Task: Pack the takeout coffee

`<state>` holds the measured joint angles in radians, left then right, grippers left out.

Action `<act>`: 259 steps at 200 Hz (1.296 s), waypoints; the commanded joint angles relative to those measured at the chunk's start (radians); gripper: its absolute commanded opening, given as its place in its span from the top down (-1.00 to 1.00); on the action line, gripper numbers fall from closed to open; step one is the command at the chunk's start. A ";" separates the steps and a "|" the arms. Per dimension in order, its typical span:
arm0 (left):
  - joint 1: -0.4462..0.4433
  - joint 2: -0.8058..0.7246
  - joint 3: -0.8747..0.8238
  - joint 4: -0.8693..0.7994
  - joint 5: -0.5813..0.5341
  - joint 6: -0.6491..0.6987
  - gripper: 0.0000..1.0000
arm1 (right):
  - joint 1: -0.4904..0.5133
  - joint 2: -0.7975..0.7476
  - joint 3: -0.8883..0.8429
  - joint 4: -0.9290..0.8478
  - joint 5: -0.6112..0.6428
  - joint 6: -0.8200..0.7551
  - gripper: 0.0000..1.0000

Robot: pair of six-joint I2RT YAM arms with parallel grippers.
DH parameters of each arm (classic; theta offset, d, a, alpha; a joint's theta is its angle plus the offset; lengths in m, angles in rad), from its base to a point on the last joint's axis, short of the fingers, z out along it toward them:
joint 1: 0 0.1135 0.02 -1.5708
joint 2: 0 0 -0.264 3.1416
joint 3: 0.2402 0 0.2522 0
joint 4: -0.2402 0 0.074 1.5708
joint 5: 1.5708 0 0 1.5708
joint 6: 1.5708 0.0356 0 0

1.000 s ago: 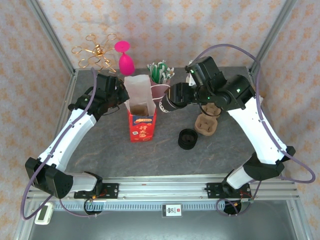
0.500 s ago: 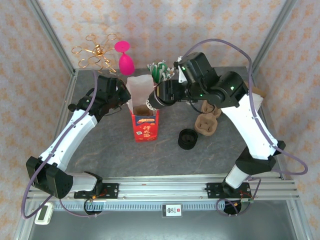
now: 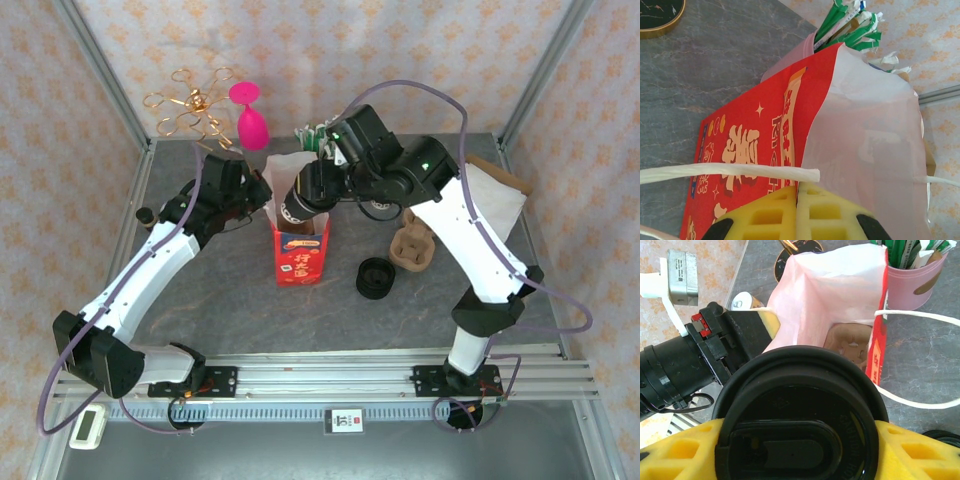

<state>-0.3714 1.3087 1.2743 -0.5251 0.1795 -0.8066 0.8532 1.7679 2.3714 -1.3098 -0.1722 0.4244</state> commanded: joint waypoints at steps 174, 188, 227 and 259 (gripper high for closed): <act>-0.097 -0.019 -0.014 0.130 -0.048 -0.102 1.00 | 0.012 0.071 -0.136 0.000 0.112 0.056 -0.20; -0.097 -0.025 -0.025 0.141 -0.042 -0.106 1.00 | 0.012 0.081 -0.139 0.001 0.104 0.060 -0.20; -0.096 -0.045 -0.064 0.166 -0.026 -0.113 1.00 | 0.012 0.102 -0.167 0.000 0.099 0.068 -0.18; -0.095 -0.054 -0.072 0.166 -0.028 -0.099 1.00 | 0.012 0.116 -0.175 0.000 0.098 0.077 -0.18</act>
<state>-0.4633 1.2907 1.2118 -0.4046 0.1501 -0.9047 0.8577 1.8648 2.2021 -1.3090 -0.0963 0.4797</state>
